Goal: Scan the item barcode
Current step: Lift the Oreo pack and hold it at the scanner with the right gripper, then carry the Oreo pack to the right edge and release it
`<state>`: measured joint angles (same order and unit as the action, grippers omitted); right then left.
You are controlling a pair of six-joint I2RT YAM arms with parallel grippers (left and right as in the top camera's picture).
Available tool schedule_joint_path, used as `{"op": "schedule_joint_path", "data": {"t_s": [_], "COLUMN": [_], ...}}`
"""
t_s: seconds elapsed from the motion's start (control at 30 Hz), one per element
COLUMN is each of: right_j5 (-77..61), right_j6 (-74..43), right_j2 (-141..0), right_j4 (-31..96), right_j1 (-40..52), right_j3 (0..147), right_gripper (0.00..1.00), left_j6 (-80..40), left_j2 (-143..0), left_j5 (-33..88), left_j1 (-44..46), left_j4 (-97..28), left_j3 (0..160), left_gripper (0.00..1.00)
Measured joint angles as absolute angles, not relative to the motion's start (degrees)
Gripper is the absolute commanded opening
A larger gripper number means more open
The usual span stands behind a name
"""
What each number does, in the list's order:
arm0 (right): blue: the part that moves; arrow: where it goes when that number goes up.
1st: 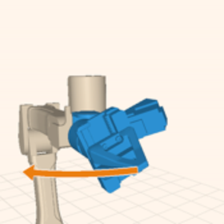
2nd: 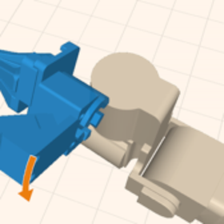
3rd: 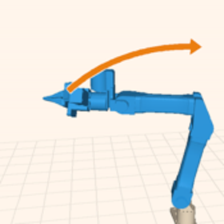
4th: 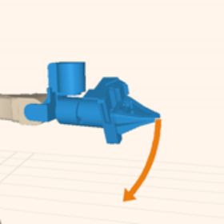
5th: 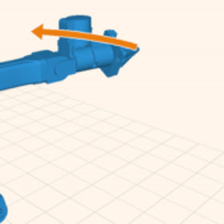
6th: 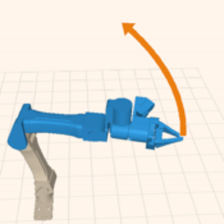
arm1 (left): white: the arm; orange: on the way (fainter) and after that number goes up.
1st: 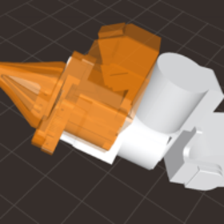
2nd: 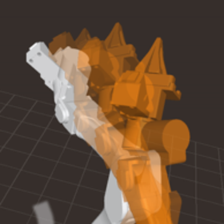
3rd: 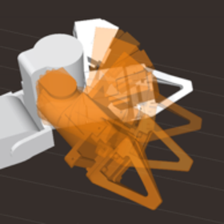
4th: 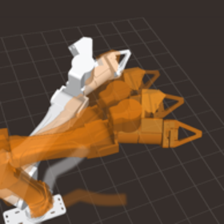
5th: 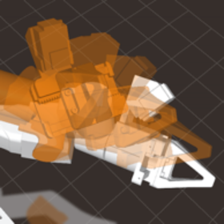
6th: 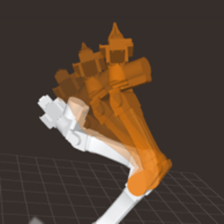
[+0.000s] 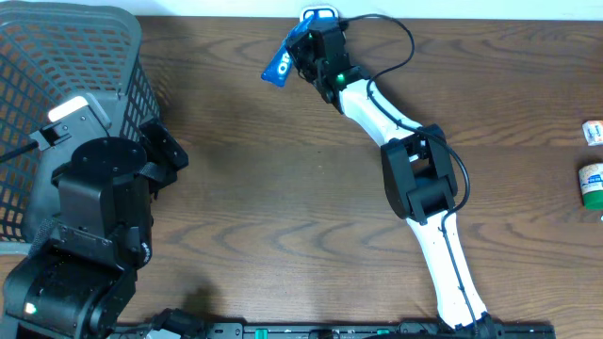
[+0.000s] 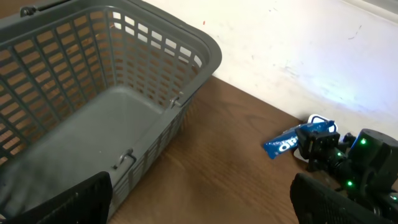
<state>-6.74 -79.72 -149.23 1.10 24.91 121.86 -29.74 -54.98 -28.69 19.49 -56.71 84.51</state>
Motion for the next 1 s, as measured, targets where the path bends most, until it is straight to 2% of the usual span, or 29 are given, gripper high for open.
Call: {"op": "schedule_joint_path", "data": {"t_s": [0.53,0.87,1.0], "right_j5": [-6.55,-15.22,-17.17], "right_j6": [-88.40,-80.93,-77.36], "right_j2": [-149.23,-145.99,-139.74], "right_j4": [2.87,22.61,39.70], "right_j1": [24.75,23.68,23.64], "right_j3": [123.11,127.68,128.11], "right_gripper": [0.01,0.01,0.01], "left_j6": [-29.74,-29.74,-29.74], "left_j2": [-54.98,-54.98,-54.98], "left_j5": [-28.69,-28.69,-28.69], "left_j1": [19.49,19.49,19.49], "left_j4": [-56.71,-56.71,-56.75], "left_j3": [84.51,84.51,84.51], "left_gripper": [0.92,0.91,0.91]}}
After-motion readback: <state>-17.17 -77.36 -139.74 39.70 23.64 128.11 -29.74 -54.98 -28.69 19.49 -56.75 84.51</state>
